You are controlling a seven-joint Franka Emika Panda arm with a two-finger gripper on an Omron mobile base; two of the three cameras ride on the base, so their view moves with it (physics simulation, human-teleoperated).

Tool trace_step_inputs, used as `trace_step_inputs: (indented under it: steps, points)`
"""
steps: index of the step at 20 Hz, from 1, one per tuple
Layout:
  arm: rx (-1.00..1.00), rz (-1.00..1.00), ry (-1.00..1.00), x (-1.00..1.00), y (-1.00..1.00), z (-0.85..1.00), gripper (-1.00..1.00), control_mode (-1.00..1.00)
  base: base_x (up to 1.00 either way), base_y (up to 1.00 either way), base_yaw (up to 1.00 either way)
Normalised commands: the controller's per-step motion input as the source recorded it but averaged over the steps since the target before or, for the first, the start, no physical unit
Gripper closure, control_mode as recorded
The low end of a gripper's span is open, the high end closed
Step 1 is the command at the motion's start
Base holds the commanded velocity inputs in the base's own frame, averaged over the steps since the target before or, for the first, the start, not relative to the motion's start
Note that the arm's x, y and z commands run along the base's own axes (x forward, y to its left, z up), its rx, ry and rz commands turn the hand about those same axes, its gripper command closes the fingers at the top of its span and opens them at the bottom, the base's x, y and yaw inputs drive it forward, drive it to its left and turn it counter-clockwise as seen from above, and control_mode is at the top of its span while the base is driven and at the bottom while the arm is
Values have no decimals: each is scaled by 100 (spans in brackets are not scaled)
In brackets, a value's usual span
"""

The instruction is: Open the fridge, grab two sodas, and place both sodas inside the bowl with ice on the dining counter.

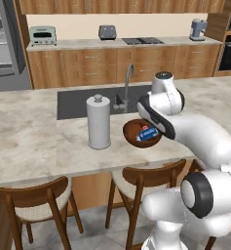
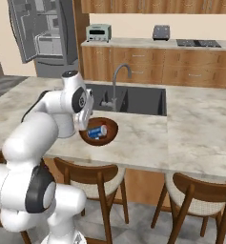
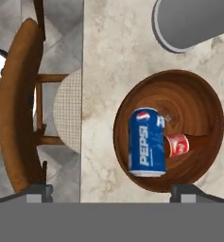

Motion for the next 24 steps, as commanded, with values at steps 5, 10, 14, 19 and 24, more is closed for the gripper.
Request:
trace_step_inputs:
  steps: [5,10,14,19,24]
  points:
    - [11,-17,-8,-100,0,31,-100,-100,0,0,0]
    - [15,-24,-10,-100,0,31,-100,-100,0,0,0]
    - [12,-30,-13,-89,9,45,-100,-100,0,0,0]
    - [11,-34,-15,-77,29,46,-100,-100,0,0,0]
    - [13,-34,-16,-77,32,46,-100,-100,0,0,0]
